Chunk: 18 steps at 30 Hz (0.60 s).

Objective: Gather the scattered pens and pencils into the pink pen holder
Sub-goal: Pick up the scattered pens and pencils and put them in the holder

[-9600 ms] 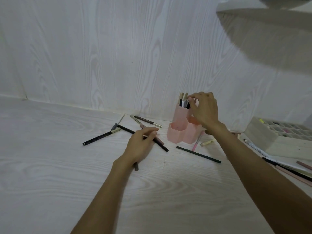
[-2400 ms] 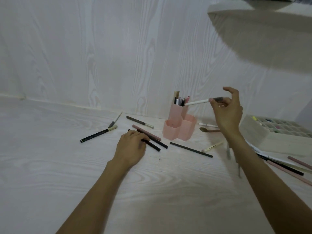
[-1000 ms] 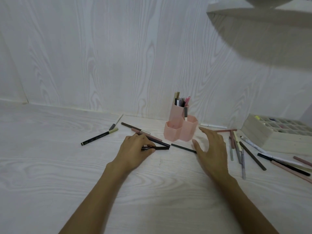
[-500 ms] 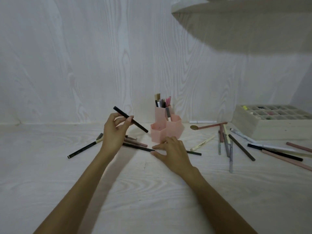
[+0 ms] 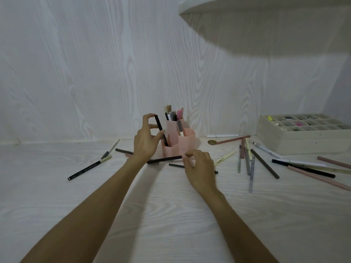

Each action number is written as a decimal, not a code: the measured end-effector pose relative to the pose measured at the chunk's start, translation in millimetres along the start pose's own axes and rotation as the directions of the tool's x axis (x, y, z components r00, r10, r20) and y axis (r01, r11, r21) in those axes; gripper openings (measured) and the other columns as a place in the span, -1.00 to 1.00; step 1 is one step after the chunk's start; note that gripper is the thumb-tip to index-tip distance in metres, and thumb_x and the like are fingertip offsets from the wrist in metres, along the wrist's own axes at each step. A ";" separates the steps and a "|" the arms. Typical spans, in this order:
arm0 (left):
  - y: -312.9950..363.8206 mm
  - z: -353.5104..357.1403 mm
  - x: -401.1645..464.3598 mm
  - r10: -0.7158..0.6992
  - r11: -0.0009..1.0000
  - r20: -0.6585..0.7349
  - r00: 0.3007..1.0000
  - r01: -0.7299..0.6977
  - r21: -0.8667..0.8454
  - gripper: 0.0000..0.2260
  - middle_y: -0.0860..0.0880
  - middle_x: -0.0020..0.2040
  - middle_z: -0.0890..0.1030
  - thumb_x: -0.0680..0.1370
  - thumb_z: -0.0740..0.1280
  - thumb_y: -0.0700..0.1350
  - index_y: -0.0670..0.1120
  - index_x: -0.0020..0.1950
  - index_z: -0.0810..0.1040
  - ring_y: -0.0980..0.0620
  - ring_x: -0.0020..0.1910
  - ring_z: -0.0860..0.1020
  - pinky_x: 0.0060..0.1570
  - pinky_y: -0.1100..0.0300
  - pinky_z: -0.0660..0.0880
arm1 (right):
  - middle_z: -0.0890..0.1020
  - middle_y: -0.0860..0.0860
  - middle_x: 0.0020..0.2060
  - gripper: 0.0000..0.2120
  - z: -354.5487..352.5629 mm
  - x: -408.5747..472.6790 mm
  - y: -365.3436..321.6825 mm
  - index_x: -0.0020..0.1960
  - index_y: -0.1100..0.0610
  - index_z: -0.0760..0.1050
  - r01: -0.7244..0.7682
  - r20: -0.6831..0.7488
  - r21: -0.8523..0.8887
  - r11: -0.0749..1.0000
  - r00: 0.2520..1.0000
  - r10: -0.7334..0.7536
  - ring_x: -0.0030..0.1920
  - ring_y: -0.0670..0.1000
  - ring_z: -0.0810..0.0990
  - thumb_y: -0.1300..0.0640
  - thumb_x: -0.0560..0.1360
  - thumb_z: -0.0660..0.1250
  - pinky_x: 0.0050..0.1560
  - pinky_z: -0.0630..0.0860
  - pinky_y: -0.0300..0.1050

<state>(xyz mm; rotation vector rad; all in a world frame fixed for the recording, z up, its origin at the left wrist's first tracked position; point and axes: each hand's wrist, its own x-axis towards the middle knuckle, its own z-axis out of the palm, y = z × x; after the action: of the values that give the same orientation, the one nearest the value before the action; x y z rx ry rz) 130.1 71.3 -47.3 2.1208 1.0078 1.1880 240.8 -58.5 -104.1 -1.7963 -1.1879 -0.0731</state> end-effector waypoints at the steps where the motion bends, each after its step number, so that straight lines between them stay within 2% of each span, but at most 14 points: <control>1: -1.7 3.5 -1.4 -0.008 1.000 0.015 1.000 0.008 0.020 -0.57 -0.01 0.15 0.63 0.54 0.34 -0.03 0.06 0.34 0.24 -0.02 -0.17 0.67 -0.05 0.05 0.52 | 0.60 -0.07 -0.05 -0.85 -0.4 0.8 -0.4 0.03 0.08 0.54 -0.030 -0.011 0.025 0.999 0.999 0.030 0.06 -0.03 0.44 0.07 0.55 0.25 0.10 0.36 -0.12; 3: -2.8 6.6 -1.1 -0.053 0.998 -0.009 0.999 0.054 0.030 -0.57 -0.01 0.13 0.64 0.53 0.34 -0.01 0.04 0.34 0.27 -0.04 -0.13 0.66 -0.01 0.01 0.53 | 0.51 -0.08 -0.12 -0.84 -0.2 2.3 -0.8 0.04 0.10 0.50 -0.094 -0.024 0.078 0.993 0.995 0.096 0.03 -0.05 0.41 0.06 0.57 0.20 0.05 0.38 -0.13; 5: -1.7 7.2 1.0 -0.084 0.996 -0.052 0.995 0.085 0.017 -0.59 0.01 0.08 0.65 0.53 0.35 0.01 0.02 0.31 0.30 -0.03 -0.10 0.66 -0.01 -0.01 0.53 | 0.46 -0.10 -0.13 -0.83 -0.3 4.6 -1.3 0.04 0.10 0.45 -0.149 -0.033 0.141 0.979 0.987 0.155 -0.01 -0.07 0.39 0.04 0.59 0.16 -0.04 0.32 -0.19; 9: 2.0 5.8 2.2 -0.038 0.999 -0.079 0.996 0.039 0.020 -0.67 0.04 0.02 0.67 0.54 0.33 0.03 0.03 0.24 0.34 0.01 -0.14 0.66 -0.07 0.02 0.54 | 0.50 -0.15 -0.17 -0.93 -2.3 8.5 1.0 0.00 0.01 0.35 -0.199 -0.072 0.327 0.924 0.970 0.234 -0.07 -0.07 0.47 0.04 0.61 0.12 -0.14 0.33 -0.25; 11: 4.0 4.7 1.9 -0.003 0.998 -0.091 0.996 0.009 0.068 -0.71 0.04 0.00 0.68 0.55 0.31 0.06 0.03 0.21 0.36 0.02 -0.14 0.66 -0.13 0.08 0.52 | 0.54 -0.07 -0.13 -0.90 -3.7 11.4 4.1 0.01 0.05 0.37 -0.248 -0.077 0.389 0.887 0.951 0.299 -0.11 -0.07 0.50 0.05 0.60 0.13 -0.15 0.37 -0.22; 13: 5.8 2.8 2.5 0.019 0.996 -0.103 0.994 -0.009 0.089 -0.74 0.03 -0.01 0.69 0.55 0.31 0.07 0.02 0.18 0.38 0.03 -0.15 0.66 -0.16 0.13 0.48 | 0.55 -0.07 -0.18 -0.85 -4.0 13.2 7.1 0.06 0.10 0.42 -0.287 -0.070 0.426 0.858 0.935 0.348 -0.20 -0.14 0.50 0.06 0.60 0.14 -0.24 0.37 -0.28; 15: 8.7 0.9 1.8 0.021 1.000 -0.144 0.989 -0.019 0.009 -0.76 0.01 -0.01 0.69 0.55 0.31 0.04 0.03 0.15 0.37 0.06 -0.18 0.67 -0.13 0.10 0.53 | 0.52 -0.14 -0.25 -0.85 -3.1 14.0 8.6 0.08 0.11 0.43 -0.304 -0.065 0.434 0.848 0.928 0.367 -0.25 -0.20 0.48 0.07 0.60 0.15 -0.30 0.35 -0.34; 18: 25.0 -4.9 0.9 0.018 0.970 -0.369 0.929 -0.106 -0.220 -0.78 0.05 -0.03 0.66 0.56 0.30 0.01 0.06 0.15 0.35 0.15 -0.24 0.66 -0.19 0.12 0.57 | 0.51 -0.17 -0.27 -0.85 -1.1 14.0 10.0 0.07 0.11 0.43 -0.299 -0.071 0.418 0.858 0.931 0.359 -0.25 -0.21 0.48 0.08 0.60 0.15 -0.29 0.35 -0.33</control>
<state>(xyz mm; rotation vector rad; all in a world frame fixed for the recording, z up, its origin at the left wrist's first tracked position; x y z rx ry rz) 135.1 57.4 -26.5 1.7950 0.8993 1.6899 256.1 -50.5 -103.1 -1.5695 -0.7102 0.2220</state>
